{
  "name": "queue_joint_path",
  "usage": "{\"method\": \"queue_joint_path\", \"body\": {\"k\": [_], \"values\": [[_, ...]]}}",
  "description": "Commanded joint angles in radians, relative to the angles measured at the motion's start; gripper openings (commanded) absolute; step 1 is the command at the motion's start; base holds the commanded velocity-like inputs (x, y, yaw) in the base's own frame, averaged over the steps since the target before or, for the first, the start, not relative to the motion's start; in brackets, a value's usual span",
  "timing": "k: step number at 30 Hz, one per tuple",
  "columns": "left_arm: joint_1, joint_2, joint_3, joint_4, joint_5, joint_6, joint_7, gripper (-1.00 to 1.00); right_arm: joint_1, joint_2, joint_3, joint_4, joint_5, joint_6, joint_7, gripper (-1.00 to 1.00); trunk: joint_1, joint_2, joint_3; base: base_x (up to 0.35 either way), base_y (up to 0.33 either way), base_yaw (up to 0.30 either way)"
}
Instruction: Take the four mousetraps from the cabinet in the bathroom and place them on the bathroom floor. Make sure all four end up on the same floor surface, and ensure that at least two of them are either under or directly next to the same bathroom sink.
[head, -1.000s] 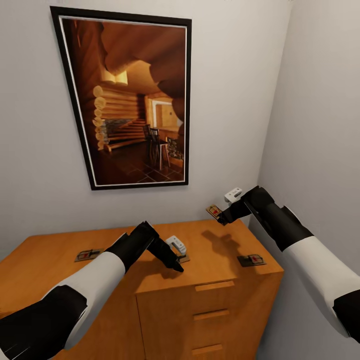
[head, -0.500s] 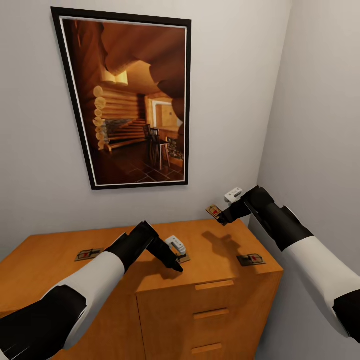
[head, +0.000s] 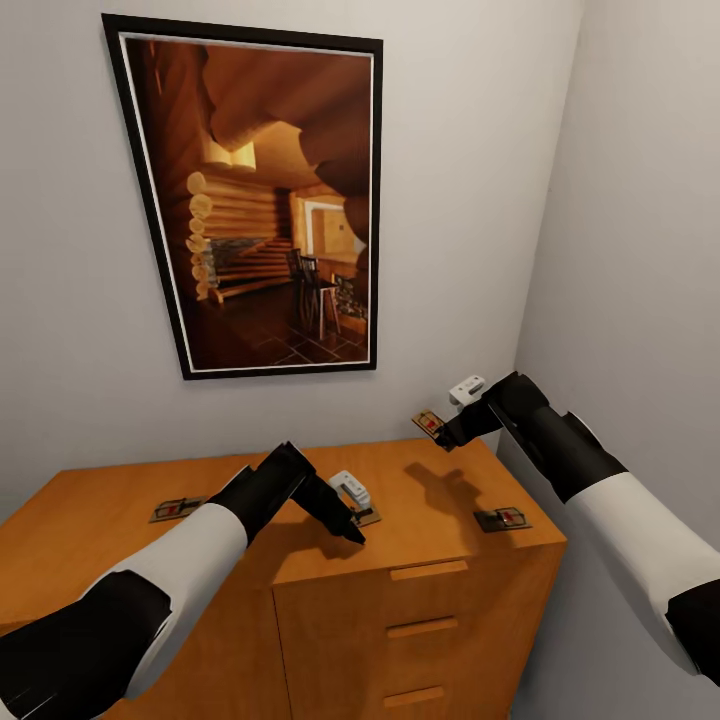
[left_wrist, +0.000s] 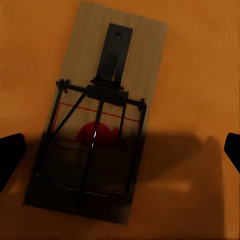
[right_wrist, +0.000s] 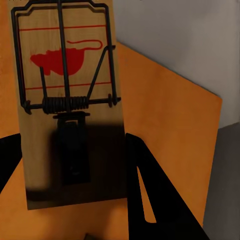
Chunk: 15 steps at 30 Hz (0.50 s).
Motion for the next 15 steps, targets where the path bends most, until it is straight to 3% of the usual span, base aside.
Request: {"method": "queue_joint_path", "body": {"k": [1, 15], "values": [[0.000, 0.002, -0.003, 0.034, -0.032, 0.000, -0.005, 1.00, -0.001, -0.001, 0.002, -0.001, 0.009, 0.003, 0.005, -1.00, 0.000, -0.001, -0.001, 0.000, 0.000, 0.000], [0.000, 0.014, -0.003, 0.045, -0.096, 0.037, -0.005, 1.00, -0.001, 0.000, 0.003, -0.001, 0.009, 0.003, 0.005, -1.00, 0.000, -0.001, -0.001, 0.000, 0.000, 0.000]]}}
